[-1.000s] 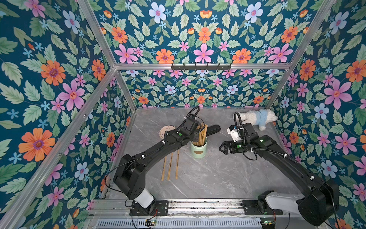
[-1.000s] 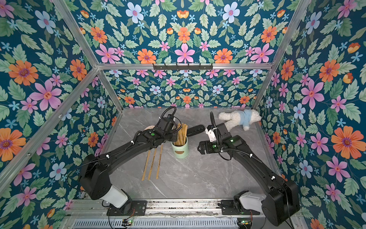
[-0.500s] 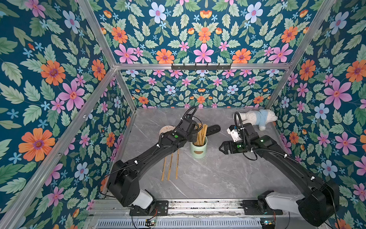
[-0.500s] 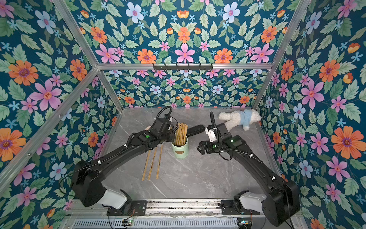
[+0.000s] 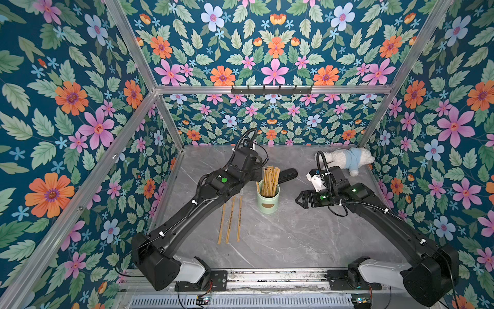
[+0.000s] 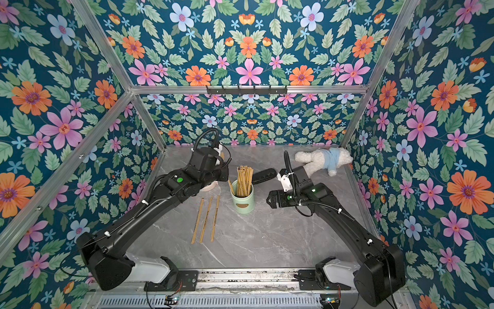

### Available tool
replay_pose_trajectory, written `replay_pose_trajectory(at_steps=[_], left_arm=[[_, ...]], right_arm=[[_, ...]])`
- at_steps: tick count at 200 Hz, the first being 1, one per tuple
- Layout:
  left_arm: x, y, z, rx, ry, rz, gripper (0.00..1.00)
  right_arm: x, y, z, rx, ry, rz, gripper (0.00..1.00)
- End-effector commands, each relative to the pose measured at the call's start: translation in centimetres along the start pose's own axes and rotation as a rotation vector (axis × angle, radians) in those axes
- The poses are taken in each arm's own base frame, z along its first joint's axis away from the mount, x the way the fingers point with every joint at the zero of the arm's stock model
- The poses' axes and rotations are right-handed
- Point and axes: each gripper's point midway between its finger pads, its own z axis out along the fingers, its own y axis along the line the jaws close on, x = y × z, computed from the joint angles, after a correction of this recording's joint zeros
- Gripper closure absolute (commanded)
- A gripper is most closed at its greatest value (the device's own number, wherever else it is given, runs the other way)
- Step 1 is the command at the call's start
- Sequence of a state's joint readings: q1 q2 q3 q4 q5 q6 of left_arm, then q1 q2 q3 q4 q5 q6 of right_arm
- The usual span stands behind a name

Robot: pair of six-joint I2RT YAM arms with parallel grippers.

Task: Take the straws out of the storage container
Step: Pick up the straw from the container, then place the straw at the center of the board.

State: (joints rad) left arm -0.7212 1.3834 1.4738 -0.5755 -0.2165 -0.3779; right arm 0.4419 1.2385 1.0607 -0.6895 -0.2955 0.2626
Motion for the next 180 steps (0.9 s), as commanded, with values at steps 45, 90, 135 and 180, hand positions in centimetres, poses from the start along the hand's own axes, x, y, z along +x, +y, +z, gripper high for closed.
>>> replay_pose_trajectory(at_steps=[45, 90, 135, 180], left_arm=[[-2.4, 4.3, -4.8, -0.223, 0.035, 0.1, 0.88], [0.8, 10.5, -4.4, -0.403, 0.227, 0.083, 0.89], [7.7, 17.9, -2.2, -0.56, 0.496, 0.001, 0.89], [13.6, 20.8, 0.6, -0.615, 0.7, -0.006, 0.89]], right_arm=[[-0.2, 0.3, -0.3, -0.011, -0.02, -0.006, 0.01], [-0.3, 0.4, -0.7, -0.013, -0.03, -0.01, 0.01], [-0.2, 0.3, -0.5, -0.01, -0.024, -0.007, 0.01], [-0.1, 0.2, -0.3, -0.007, -0.015, -0.004, 0.01]])
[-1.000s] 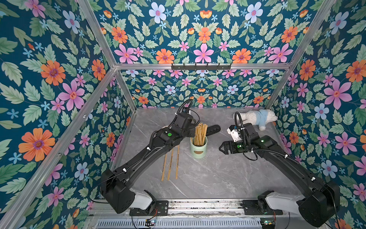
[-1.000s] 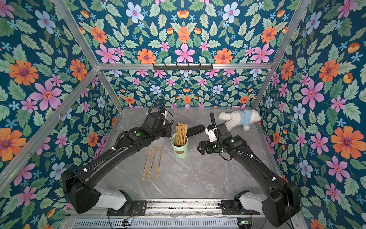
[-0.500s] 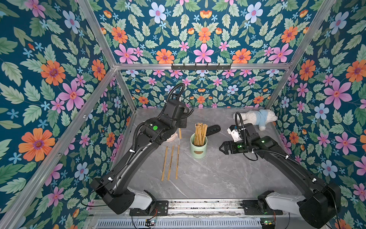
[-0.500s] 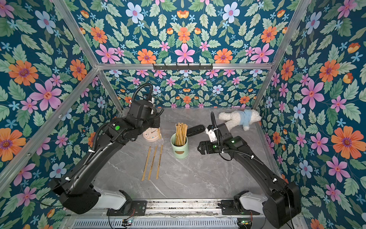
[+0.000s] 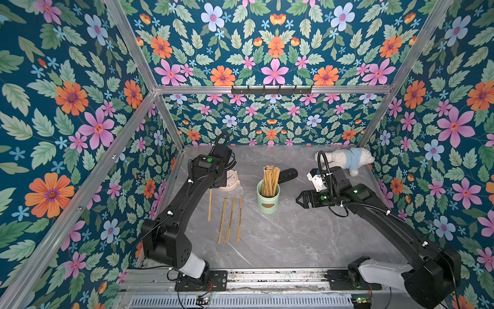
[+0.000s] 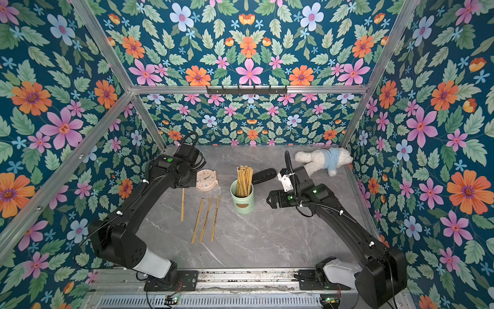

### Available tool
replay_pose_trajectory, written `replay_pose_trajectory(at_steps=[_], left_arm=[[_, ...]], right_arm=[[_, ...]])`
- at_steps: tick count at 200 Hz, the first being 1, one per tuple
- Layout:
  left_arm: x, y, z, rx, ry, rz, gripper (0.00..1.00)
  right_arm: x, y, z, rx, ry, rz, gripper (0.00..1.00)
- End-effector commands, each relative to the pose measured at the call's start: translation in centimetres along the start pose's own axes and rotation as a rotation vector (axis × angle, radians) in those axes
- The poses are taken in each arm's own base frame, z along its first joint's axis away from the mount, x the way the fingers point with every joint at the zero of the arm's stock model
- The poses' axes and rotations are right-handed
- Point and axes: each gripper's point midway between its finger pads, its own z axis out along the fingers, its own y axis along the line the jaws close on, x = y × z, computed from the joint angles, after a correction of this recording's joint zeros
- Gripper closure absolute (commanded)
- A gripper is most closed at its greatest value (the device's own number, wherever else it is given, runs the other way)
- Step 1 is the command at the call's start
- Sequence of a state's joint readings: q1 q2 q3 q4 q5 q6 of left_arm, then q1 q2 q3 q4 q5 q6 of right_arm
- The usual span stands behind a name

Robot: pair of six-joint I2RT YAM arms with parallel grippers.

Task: Take the straws out of the storage container
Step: Place the straw at the center of the board.

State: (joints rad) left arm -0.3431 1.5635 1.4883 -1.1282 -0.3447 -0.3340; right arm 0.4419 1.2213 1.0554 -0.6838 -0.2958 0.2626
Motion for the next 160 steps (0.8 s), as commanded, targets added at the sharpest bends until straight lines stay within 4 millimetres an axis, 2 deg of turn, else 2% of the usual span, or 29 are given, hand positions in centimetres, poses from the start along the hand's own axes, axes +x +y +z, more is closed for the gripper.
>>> replay_pose_trajectory(at_steps=[1, 36, 76, 111, 160], left_arm=[[1.6, 0.2, 2.2, -0.023, 0.093, 0.026, 0.89], [2.9, -0.6, 5.8, -0.018, 0.185, 0.044, 0.89], [4.5, -1.9, 8.8, 0.0, 0.272, 0.067, 0.89], [5.7, -2.5, 10.6, 0.005, 0.317, 0.082, 0.88], [6.3, -2.9, 12.2, 0.015, 0.337, 0.076, 0.85]], right_arm=[[-0.1, 0.0, 0.1, -0.002, 0.0, 0.0, 0.01], [0.0, 0.1, 0.1, -0.003, 0.003, -0.001, 0.01], [0.0, 0.0, 0.1, -0.003, 0.004, -0.001, 0.01], [0.1, 0.0, 0.2, -0.002, 0.007, 0.001, 0.01], [0.1, 0.0, 0.2, -0.001, 0.008, 0.003, 0.01]])
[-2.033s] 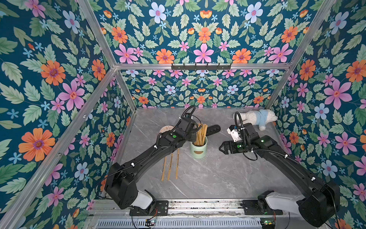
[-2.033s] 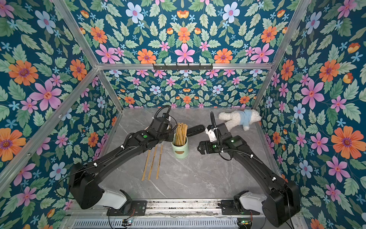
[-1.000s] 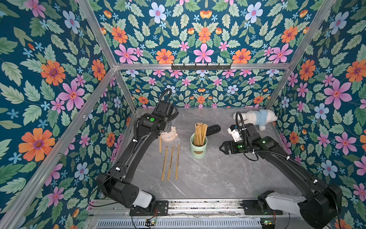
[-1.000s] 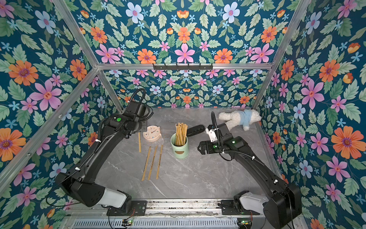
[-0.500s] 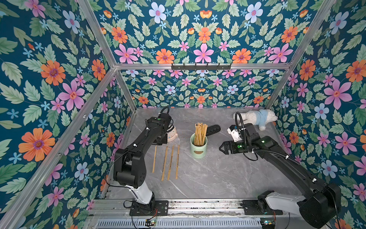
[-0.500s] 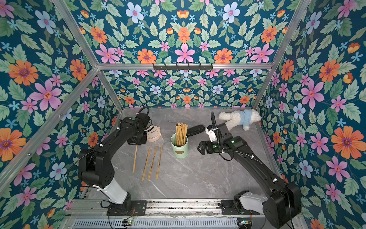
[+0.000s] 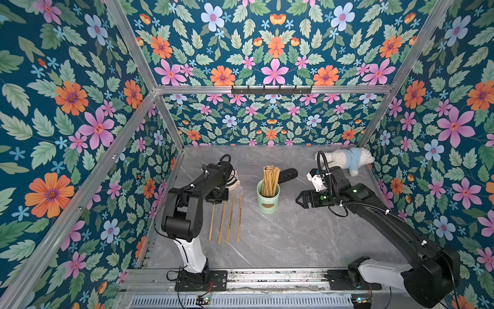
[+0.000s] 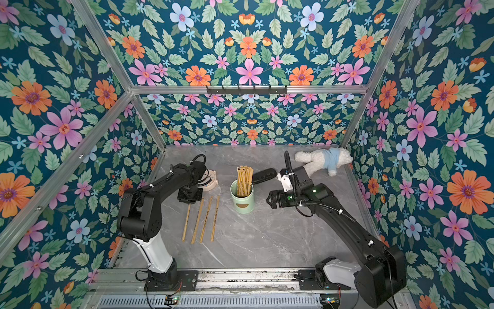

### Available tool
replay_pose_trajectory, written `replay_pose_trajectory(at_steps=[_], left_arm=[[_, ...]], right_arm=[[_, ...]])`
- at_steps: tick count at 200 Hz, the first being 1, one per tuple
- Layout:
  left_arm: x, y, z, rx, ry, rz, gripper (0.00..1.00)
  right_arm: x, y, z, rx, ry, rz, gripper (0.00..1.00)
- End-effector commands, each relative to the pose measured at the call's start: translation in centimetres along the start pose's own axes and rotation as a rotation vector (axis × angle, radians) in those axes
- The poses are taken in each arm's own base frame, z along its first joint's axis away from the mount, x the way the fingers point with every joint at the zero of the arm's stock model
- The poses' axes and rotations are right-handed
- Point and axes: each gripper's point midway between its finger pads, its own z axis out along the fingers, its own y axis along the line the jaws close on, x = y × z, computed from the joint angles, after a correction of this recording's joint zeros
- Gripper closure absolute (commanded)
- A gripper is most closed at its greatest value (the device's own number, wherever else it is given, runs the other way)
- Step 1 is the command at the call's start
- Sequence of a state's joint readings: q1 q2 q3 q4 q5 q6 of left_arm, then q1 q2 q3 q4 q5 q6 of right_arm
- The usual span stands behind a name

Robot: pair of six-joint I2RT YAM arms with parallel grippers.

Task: Take the straws out of the storage container
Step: Place the straw at the center of the board.

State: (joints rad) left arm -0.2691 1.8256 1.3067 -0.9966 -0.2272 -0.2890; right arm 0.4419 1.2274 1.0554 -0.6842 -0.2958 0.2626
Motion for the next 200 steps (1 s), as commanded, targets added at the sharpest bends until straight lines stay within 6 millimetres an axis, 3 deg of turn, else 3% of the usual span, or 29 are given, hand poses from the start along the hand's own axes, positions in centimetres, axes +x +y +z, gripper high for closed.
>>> replay_pose_trajectory(at_steps=[1, 59, 82, 95, 111, 132, 161, 177, 200], left_arm=[[-0.1, -0.3, 0.5, 0.011, 0.001, -0.004, 0.85], [0.1, -0.2, 1.4, -0.001, 0.005, -0.011, 0.8], [-0.5, 0.4, 0.0, -0.001, -0.049, -0.048, 0.8], [-1.3, 0.2, -2.0, 0.048, -0.125, -0.082, 0.8], [-2.5, -1.0, -6.0, 0.175, -0.265, -0.103, 0.8], [-4.3, -2.6, -12.7, 0.36, -0.516, -0.136, 0.78], [-4.0, -6.3, -21.1, 0.632, -0.819, -0.101, 0.64], [-3.1, -8.3, -23.2, 0.722, -0.874, -0.065, 0.61], [-2.1, -11.5, -23.6, 0.809, -0.859, -0.004, 0.63]], right_arm=[[0.1, 0.1, 0.0, -0.003, 0.002, 0.001, 0.01], [0.1, 0.0, 0.1, 0.0, 0.007, 0.003, 0.01], [0.1, 0.0, 0.1, 0.001, 0.006, 0.002, 0.01], [0.1, 0.0, 0.1, 0.003, 0.007, 0.003, 0.01], [0.0, -0.1, 0.1, 0.008, 0.006, 0.003, 0.01], [0.0, -0.1, 0.0, 0.011, 0.004, 0.005, 0.01], [-0.1, 0.0, -0.1, 0.004, 0.001, 0.006, 0.01], [0.0, 0.0, -0.1, 0.002, 0.003, 0.006, 0.01], [0.0, 0.0, -0.1, 0.002, 0.005, 0.008, 0.01]])
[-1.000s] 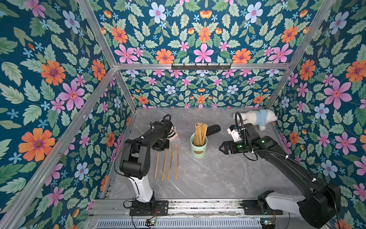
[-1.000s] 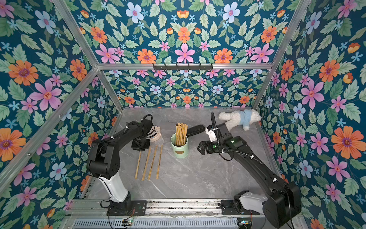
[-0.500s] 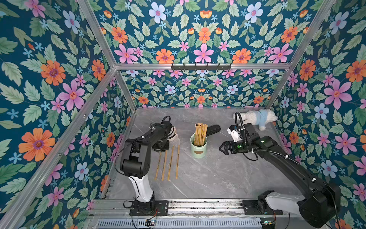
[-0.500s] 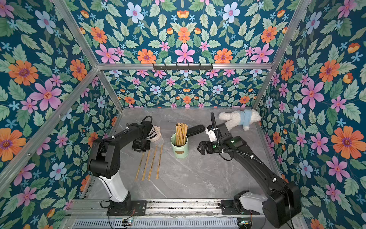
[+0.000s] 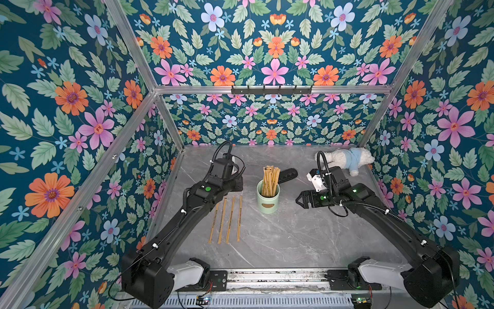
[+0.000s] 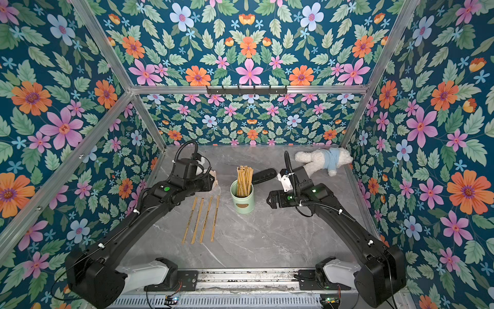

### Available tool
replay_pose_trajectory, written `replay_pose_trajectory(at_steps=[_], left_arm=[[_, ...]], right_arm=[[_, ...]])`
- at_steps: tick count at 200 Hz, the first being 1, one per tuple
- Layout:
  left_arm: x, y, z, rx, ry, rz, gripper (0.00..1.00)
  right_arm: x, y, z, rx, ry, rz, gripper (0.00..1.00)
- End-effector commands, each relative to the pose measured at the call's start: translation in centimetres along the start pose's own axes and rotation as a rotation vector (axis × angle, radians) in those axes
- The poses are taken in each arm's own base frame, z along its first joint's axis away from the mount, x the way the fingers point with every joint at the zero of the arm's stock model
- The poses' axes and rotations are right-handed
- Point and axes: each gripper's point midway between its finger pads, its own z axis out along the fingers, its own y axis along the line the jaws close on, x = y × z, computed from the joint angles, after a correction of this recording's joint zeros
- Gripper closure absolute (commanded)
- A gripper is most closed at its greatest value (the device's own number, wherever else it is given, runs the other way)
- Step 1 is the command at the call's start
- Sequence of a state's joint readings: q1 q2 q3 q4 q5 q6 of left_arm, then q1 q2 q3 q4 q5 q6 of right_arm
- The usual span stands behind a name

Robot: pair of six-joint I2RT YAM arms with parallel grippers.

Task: Take the straws out of the storage container
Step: Place the straw at the center of the board, then pick up the straw from the container.

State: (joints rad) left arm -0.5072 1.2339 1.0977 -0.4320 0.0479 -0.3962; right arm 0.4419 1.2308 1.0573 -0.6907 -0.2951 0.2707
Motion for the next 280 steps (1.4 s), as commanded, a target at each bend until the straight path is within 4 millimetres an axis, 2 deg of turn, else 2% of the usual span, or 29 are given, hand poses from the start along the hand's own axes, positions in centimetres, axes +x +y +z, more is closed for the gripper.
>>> replay_pose_trajectory(at_steps=[1, 37, 74, 115, 204, 280], left_arm=[[-1.1, -3.7, 0.5, 0.146, -0.065, -0.018, 0.63], [0.4, -5.9, 2.4, 0.178, -0.046, -0.017, 0.64], [0.8, -7.8, 3.6, 0.19, -0.032, 0.001, 0.65], [1.3, -8.6, 5.1, 0.178, -0.006, 0.014, 0.65], [1.6, -8.5, 7.1, 0.117, 0.016, 0.027, 0.73], [1.6, -8.7, 8.1, 0.11, 0.033, 0.037, 0.76]], right_arm=[[-0.1, 0.1, -0.1, 0.0, -0.002, -0.002, 0.01], [0.0, 0.0, 0.0, 0.001, 0.002, -0.001, 0.01], [0.0, 0.0, 0.2, 0.001, 0.002, -0.003, 0.01], [0.0, -0.1, 0.3, 0.001, 0.002, -0.001, 0.01], [0.0, 0.0, 0.2, -0.001, 0.002, -0.001, 0.01], [0.0, -0.2, 0.4, 0.003, 0.008, 0.002, 0.01]])
